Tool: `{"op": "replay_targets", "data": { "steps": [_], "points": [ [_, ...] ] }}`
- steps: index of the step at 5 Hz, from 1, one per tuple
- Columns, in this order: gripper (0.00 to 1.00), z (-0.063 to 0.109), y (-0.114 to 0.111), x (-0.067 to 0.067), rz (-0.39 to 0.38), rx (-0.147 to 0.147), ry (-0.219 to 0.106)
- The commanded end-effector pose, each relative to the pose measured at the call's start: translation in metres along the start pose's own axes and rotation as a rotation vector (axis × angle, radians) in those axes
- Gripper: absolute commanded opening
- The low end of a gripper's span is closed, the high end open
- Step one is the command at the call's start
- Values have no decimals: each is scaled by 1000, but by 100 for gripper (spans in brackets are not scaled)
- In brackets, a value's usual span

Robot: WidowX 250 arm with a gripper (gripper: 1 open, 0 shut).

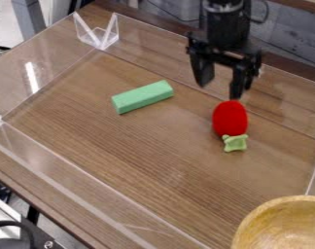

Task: Move the red fruit to the right

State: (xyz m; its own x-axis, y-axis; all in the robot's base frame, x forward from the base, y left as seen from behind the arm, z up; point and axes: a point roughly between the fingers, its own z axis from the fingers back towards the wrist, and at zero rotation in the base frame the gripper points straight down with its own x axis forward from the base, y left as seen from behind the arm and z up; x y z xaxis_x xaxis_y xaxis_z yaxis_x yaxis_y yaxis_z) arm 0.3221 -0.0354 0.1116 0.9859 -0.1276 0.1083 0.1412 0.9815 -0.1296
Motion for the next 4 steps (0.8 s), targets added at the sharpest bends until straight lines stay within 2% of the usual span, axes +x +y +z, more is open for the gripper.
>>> {"op": "replay_targets", "data": {
  "steps": [1,2,4],
  "points": [
    [100,30,8,9,54,17,-63],
    [100,32,15,20,90,28,-62],
    [100,20,11,29,100,31,-42]
  ]
}}
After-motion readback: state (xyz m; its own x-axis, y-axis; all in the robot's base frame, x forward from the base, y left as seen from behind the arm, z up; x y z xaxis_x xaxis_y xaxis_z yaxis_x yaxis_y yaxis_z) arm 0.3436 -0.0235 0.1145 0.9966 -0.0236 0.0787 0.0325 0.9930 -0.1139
